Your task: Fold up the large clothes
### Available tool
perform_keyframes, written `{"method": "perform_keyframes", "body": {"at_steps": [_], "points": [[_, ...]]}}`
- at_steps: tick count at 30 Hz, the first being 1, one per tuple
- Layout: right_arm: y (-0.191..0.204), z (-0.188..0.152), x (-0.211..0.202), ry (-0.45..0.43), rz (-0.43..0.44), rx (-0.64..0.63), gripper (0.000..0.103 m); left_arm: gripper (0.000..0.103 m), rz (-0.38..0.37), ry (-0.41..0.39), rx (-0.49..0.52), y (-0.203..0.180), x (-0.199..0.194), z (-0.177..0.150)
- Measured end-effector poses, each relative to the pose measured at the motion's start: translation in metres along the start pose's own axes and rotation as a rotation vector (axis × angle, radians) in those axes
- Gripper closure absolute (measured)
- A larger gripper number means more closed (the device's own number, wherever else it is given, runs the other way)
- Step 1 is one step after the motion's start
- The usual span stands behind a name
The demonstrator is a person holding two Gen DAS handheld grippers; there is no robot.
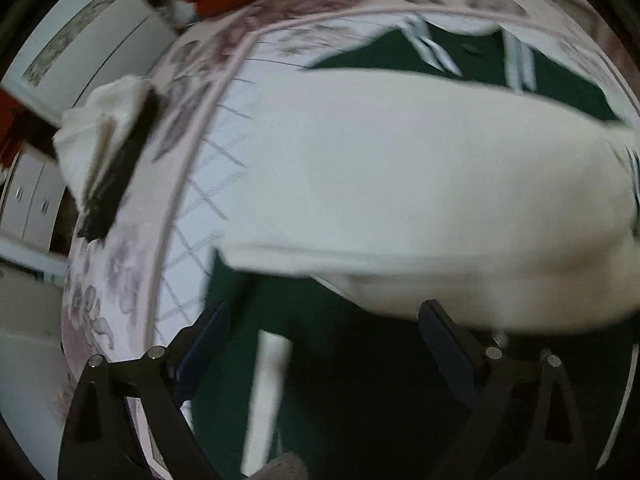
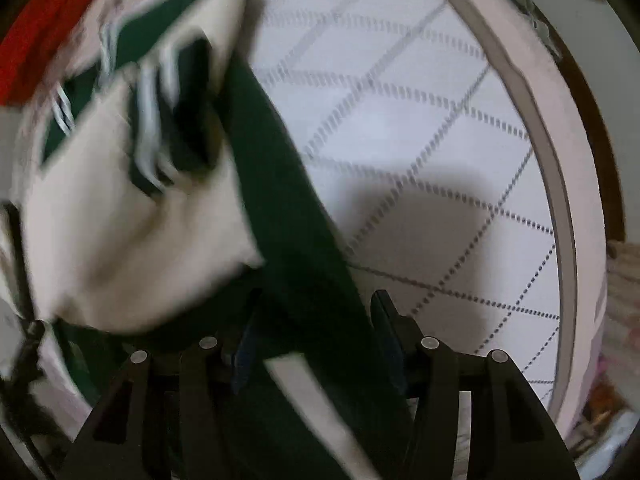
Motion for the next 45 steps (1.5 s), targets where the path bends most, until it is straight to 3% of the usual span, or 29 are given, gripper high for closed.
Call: {"method": "perform_keyframes", "body": {"at_steps": [1, 2, 4, 6, 8, 9, 11, 12, 16, 18, 20, 22, 23, 24, 26, 28, 29, 32, 34, 37, 42, 45], "points": [[-0.002, 0.000, 0.006, -0.011, 0.005, -0.006, 0.048, 0.006, -0.014, 0.013, 0.017, -0.012, 0.000, -0.003], [-0.003, 0.001, 0.010, -0.024, 0.014, -0.013, 0.057, 0.006, -0.040, 0.016, 0.021, -0.021, -0.001, -0.004], [0.003, 0.007, 0.009, -0.056, 0.002, -0.048, 0.060, 0.006, -0.075, -0.010, 0.047, -0.041, -0.006, -0.002], [0.014, 0.013, -0.004, -0.132, -0.043, -0.118, 0.060, 0.006, -0.065, -0.055, 0.115, -0.071, -0.004, -0.002], [0.018, 0.017, -0.010, -0.145, -0.039, -0.148, 0.061, 0.006, -0.043, -0.054, 0.176, -0.092, 0.007, -0.003], [0.015, 0.018, -0.012, -0.156, -0.019, -0.133, 0.070, 0.006, -0.026, -0.045, 0.204, -0.102, 0.016, -0.005], [-0.018, 0.017, -0.013, -0.174, 0.131, 0.048, 0.075, 0.005, -0.039, -0.049, 0.211, -0.109, 0.025, -0.006], [-0.036, 0.015, -0.009, -0.166, 0.166, 0.139, 0.080, 0.003, -0.042, -0.055, 0.205, -0.109, 0.025, -0.006], [-0.091, 0.004, 0.017, -0.142, 0.341, 0.423, 0.084, 0.002, -0.043, -0.049, 0.198, -0.107, 0.027, -0.001], [-0.085, 0.007, 0.011, -0.136, 0.305, 0.383, 0.082, 0.002, -0.037, -0.032, 0.175, -0.094, 0.029, 0.004], [-0.067, 0.012, -0.005, -0.132, 0.197, 0.274, 0.075, 0.002, -0.041, -0.028, 0.144, -0.081, 0.026, 0.009], [-0.052, 0.011, -0.016, -0.126, 0.161, 0.161, 0.073, 0.002, -0.059, -0.026, 0.098, -0.067, 0.016, 0.011], [-0.047, 0.011, -0.016, -0.108, 0.118, 0.099, 0.070, 0.002, -0.065, -0.024, 0.082, -0.062, 0.013, 0.011], [-0.046, 0.011, -0.012, -0.086, 0.023, 0.046, 0.070, 0.002, -0.065, -0.028, 0.065, -0.054, 0.008, 0.009], [-0.062, 0.008, -0.007, -0.089, -0.042, 0.055, 0.071, 0.002, -0.042, -0.019, 0.057, -0.042, 0.005, 0.002], [-0.080, 0.009, -0.004, -0.099, 0.014, 0.142, 0.071, 0.002, -0.021, 0.000, 0.043, -0.029, 0.006, -0.006], [-0.078, 0.009, -0.006, -0.097, -0.005, 0.144, 0.071, 0.002, -0.010, 0.016, 0.037, -0.021, 0.007, -0.011], [-0.052, 0.003, -0.018, -0.070, -0.152, 0.083, 0.067, 0.002, 0.022, 0.049, 0.022, 0.001, 0.004, -0.030], [-0.036, -0.014, -0.031, -0.052, -0.099, 0.078, 0.066, 0.002, 0.043, 0.073, 0.043, 0.012, 0.003, -0.048], [-0.008, -0.060, -0.041, 0.011, -0.007, 0.034, 0.046, 0.002, 0.056, 0.107, 0.087, 0.025, 0.002, -0.078], [0.043, -0.170, -0.019, 0.196, 0.118, -0.037, 0.045, 0.002, 0.012, 0.176, 0.175, 0.032, 0.003, -0.134], [0.064, -0.225, 0.001, 0.251, 0.152, -0.022, 0.045, 0.002, 0.012, 0.175, 0.243, 0.027, 0.005, -0.166]]}}
Point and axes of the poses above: each gripper's, at about its wrist camera, not at the fingertips, and x roughly the way its jaws point, y to its left, z to its top, the point moved 1 cm from there along x, roughly the way its jaws point, and after that the axes turned 2 degrees about -x, right-handed, at the moved point
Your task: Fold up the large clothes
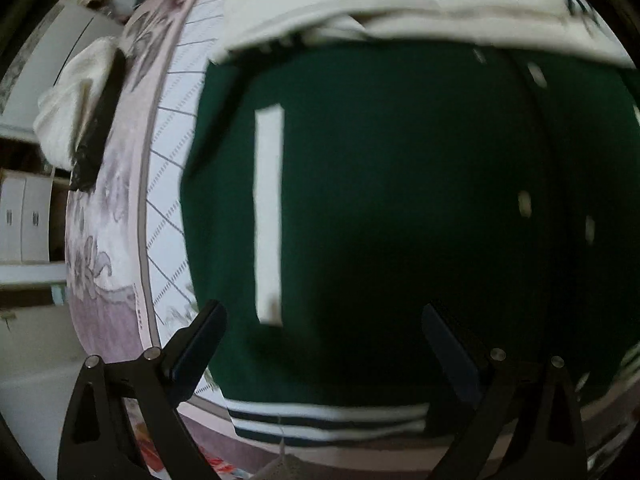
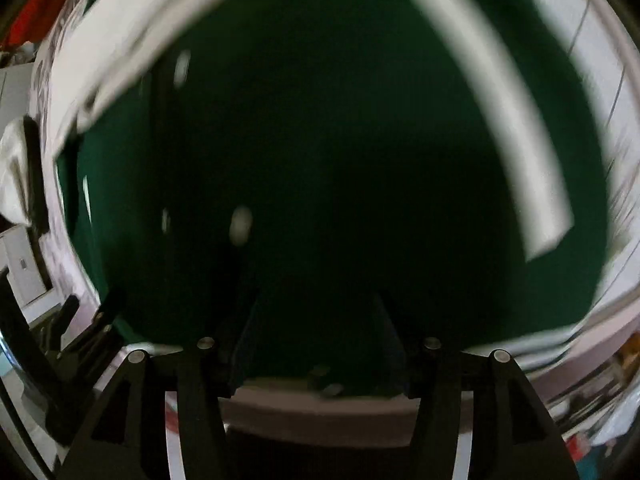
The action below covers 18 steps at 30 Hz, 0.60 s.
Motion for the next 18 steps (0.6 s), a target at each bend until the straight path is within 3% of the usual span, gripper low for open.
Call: {"method": "perform_keyframes", "body": {"at_steps": [3, 6, 7, 8, 9, 12, 15, 18], "points": [[0.012, -0.025, 0.025, -0.010, -0.030, -0.012, 0.045, 0.002, -0.001, 0.014, 0.039, -0.009, 0.013, -0.020], [0.022, -0.039, 0.035, -0.080, -0.138, -0.052, 0.048, 0.002, -0.010, -0.012, 0.054, -0.011, 0.019, -0.034], [0.024, -0.043, 0.032, -0.121, -0.172, -0.047, 0.057, 0.002, -0.016, -0.029, 0.053, -0.010, 0.018, -0.036], [0.024, -0.047, 0.030, -0.149, -0.188, -0.038, 0.080, 0.002, -0.022, -0.039, 0.053, -0.009, 0.019, -0.037], [0.024, -0.050, 0.027, -0.180, -0.175, -0.011, 0.092, 0.002, -0.028, -0.043, 0.052, -0.008, 0.019, -0.037], [0.027, -0.063, 0.014, -0.251, -0.175, 0.040, 0.093, 0.002, -0.058, -0.043, 0.039, -0.004, 0.020, -0.038], [0.031, -0.080, -0.007, -0.298, -0.103, 0.066, 0.094, 0.002, -0.086, -0.036, 0.028, 0.002, 0.019, -0.042], [0.058, -0.096, -0.031, -0.343, -0.038, -0.005, 0.094, 0.002, -0.099, -0.032, 0.029, 0.005, 0.019, -0.049]]}}
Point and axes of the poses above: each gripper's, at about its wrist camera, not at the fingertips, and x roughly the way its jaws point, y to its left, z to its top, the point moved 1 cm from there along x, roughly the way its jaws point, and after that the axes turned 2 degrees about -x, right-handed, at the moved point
